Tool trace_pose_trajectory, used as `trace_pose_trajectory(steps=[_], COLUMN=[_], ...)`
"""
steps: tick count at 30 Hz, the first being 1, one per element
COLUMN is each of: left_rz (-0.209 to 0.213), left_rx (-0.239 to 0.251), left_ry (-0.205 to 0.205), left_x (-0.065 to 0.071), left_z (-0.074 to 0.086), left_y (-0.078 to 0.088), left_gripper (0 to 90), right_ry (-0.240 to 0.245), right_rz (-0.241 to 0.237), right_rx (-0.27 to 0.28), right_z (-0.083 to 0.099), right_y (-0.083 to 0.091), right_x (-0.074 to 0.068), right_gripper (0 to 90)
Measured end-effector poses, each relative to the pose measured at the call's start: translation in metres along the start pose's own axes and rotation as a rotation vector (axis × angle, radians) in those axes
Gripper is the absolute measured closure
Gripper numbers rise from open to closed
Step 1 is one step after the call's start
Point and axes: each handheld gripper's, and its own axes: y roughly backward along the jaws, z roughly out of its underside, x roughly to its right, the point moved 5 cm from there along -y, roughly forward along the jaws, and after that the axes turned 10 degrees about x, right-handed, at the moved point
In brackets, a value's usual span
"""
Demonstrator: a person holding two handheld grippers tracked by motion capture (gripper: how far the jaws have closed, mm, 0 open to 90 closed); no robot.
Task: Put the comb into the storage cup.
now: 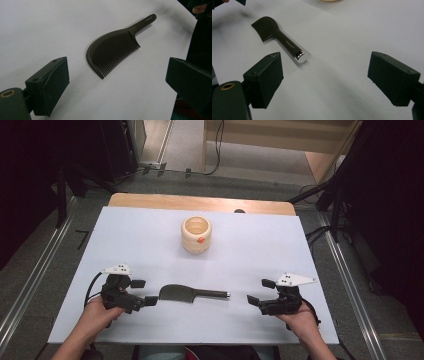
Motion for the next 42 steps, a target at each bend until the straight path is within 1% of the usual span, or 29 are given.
trace_pose_trajectory(steps=[1, 2, 4, 6, 7, 9, 11, 12, 14, 15, 17, 18, 19, 20, 21, 22, 24, 26, 29, 31, 33, 34, 35, 36, 37, 39, 40, 41, 42], left_rz=[0.0, -0.017, -0.022, -0.052, -0.057, -0.053, -0.049, -0.04, -0.038, -0.034, -0.018, -0.002, 0.0, 0.0, 0.001, 0.001, 0.013, 0.008, 0.017, 0.017, 0.023, 0.021, 0.021, 0.02, 0.021, 0.019, 0.019, 0.023, 0.023], left_rx=[0.0, 0.002, -0.002, -0.008, -0.011, -0.013, -0.013, -0.011, -0.012, -0.013, -0.014, -0.016, -0.014, -0.014, -0.017, -0.017, -0.021, -0.027, -0.016, -0.015, -0.032, -0.052, -0.052, -0.066, -0.073, -0.091, -0.091, -0.095, -0.095], left_ry=[0.0, -0.021, -0.021, -0.023, -0.026, -0.026, -0.026, -0.024, -0.024, -0.022, -0.018, -0.017, -0.014, -0.014, -0.004, -0.004, 0.006, -0.001, 0.004, 0.005, 0.007, 0.005, 0.005, -0.002, -0.011, -0.054, -0.054, -0.093, -0.093], left_x=[0.0, 0.0, 0.0, 0.0, 0.0, 0.0, 0.0, 0.001, 0.001, 0.001, 0.002, 0.003, 0.003, 0.003, 0.004, 0.004, 0.005, 0.007, 0.01, 0.011, 0.012, 0.013, 0.013, 0.013, 0.014, 0.017, 0.017, 0.02, 0.02], left_z=[0.0, 0.0, 0.0, 0.0, 0.001, 0.001, 0.001, 0.001, 0.001, 0.0, 0.0, 0.0, 0.0, 0.0, -0.001, -0.001, -0.002, -0.003, -0.005, -0.006, -0.006, -0.005, -0.005, -0.004, -0.004, -0.004, -0.004, -0.005, -0.005], left_y=[0.0, 0.0, -0.001, -0.002, -0.002, -0.003, -0.002, -0.002, -0.002, -0.002, -0.002, -0.001, -0.001, -0.001, -0.002, -0.002, -0.002, -0.002, -0.001, -0.001, -0.002, -0.004, -0.004, -0.005, -0.006, -0.008, -0.008, -0.009, -0.009], left_gripper=[5.6, 7.5, 8.6, 13.0, 14.5, 14.5, 14.5, 14.5, 14.5, 14.5, 14.5, 14.5, 14.7, 15.4, 15.6, 17.0, 20.9, 24.6, 31.9, 39.6, 47.7, 51.3, 54.9, 54.9, 63.4, 71.6, 76.6, 81.6, 87.1], right_ry=[0.0, -0.038, -0.079, -0.098, -0.1, -0.116, -0.117, -0.135, -0.133, -0.109, -0.101, -0.086, -0.063, -0.063, -0.011, -0.011, 0.016, 0.04, 0.058, 0.067, 0.08, 0.079, 0.079, 0.081, 0.082, 0.085, 0.089, 0.09, 0.088], right_rz=[0.0, -0.028, -0.063, -0.07, -0.072, -0.08, -0.078, -0.084, -0.081, -0.067, -0.049, -0.034, -0.016, -0.016, 0.019, 0.019, 0.04, 0.054, 0.067, 0.072, 0.082, 0.082, 0.082, 0.081, 0.078, 0.078, 0.079, 0.081, 0.081], right_rx=[0.0, -0.004, -0.009, -0.019, -0.02, -0.023, -0.024, -0.024, -0.024, -0.025, -0.021, -0.022, -0.025, -0.025, -0.037, -0.037, -0.052, -0.059, -0.059, -0.059, -0.061, -0.062, -0.062, -0.063, -0.063, -0.067, -0.069, -0.069, -0.07], right_z=[0.0, 0.0, 0.0, 0.001, 0.001, 0.001, 0.001, 0.001, 0.001, 0.001, 0.001, 0.001, 0.001, 0.001, 0.002, 0.002, 0.002, 0.003, 0.003, 0.003, 0.003, 0.004, 0.004, 0.004, 0.004, 0.004, 0.004, 0.004, 0.004], right_y=[0.0, -0.001, -0.001, -0.002, -0.002, -0.002, -0.003, -0.002, -0.002, -0.002, -0.002, -0.002, -0.001, -0.001, -0.002, -0.002, -0.002, -0.002, -0.001, -0.001, -0.001, -0.001, -0.001, -0.001, -0.001, -0.001, -0.002, -0.002, -0.002], right_x=[0.0, -0.001, -0.003, -0.003, -0.003, -0.003, -0.003, -0.003, -0.002, -0.001, -0.001, 0.0, 0.0, 0.0, 0.001, 0.001, 0.001, 0.001, 0.002, 0.003, 0.003, 0.003, 0.003, 0.003, 0.002, 0.002, 0.002, 0.002, 0.002], right_gripper=[11.3, 11.3, 11.3, 11.3, 11.3, 11.3, 11.3, 11.3, 11.3, 11.3, 11.3, 11.3, 11.3, 11.3, 11.3, 11.3, 11.3, 11.3, 11.4, 11.4, 11.3, 11.4, 11.4, 11.4, 11.4, 11.4, 11.4, 11.4, 11.4])
